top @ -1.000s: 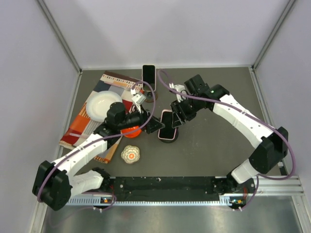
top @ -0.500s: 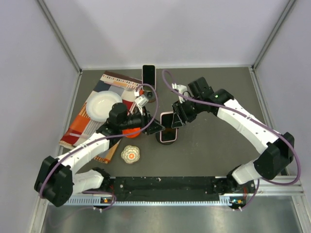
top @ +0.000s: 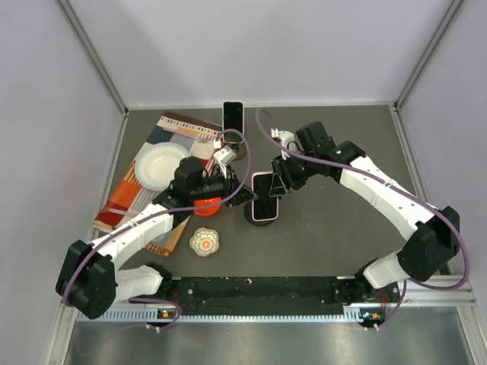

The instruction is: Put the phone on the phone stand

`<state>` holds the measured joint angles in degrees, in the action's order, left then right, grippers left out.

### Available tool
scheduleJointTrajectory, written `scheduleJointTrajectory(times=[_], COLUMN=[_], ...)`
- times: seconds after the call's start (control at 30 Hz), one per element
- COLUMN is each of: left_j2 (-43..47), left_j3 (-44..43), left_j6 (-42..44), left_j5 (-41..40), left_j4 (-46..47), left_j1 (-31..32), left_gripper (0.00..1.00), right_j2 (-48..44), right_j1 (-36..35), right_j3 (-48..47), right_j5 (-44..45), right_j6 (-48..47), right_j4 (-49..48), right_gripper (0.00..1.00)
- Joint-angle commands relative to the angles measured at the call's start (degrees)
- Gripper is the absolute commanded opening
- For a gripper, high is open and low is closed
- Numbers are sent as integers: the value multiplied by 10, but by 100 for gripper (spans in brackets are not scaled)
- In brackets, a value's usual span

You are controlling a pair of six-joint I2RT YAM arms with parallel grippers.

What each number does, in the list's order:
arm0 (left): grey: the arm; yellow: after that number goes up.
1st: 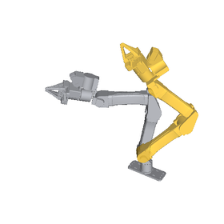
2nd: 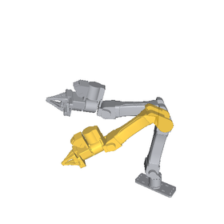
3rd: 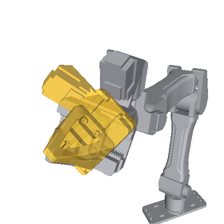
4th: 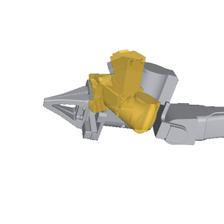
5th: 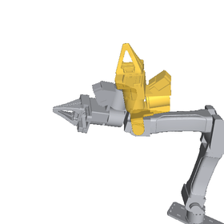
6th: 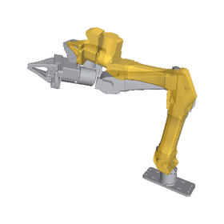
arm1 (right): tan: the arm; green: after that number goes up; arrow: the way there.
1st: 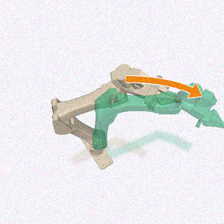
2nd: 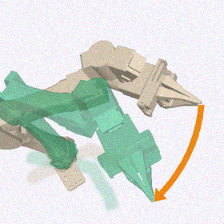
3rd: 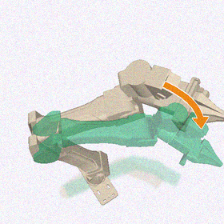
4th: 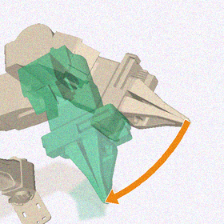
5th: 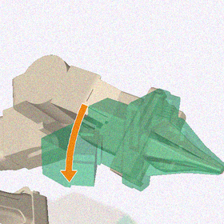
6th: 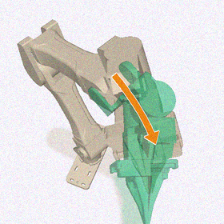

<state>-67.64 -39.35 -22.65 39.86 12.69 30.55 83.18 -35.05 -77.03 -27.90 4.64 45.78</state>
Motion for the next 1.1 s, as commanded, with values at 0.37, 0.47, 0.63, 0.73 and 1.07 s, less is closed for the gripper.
scheduleJointTrajectory(times=[0.37, 0.47, 0.63, 0.73, 1.07], left_j2=[-21, -41, -18, 7, 130], left_j3=[-10, -16, -8, -24, -41], left_j6=[92, 96, 86, 73, 34], left_j5=[-192, -215, -199, -179, -175], left_j4=[-84, -101, -81, -104, -146], left_j1=[31, 33, 33, 32, 31], left_gripper=[0, 0, 0, 34, 98], right_j2=[-58, -67, -75, -81, -132], right_j1=[0, 0, 1, 1, 0], right_j3=[80, 88, 94, 100, 142], right_j5=[-33, -33, -39, -44, -21], right_j6=[98, 108, 118, 128, 166], right_j4=[-178, -194, -204, -208, -249], right_gripper=[0, 0, 24, 40, 67])
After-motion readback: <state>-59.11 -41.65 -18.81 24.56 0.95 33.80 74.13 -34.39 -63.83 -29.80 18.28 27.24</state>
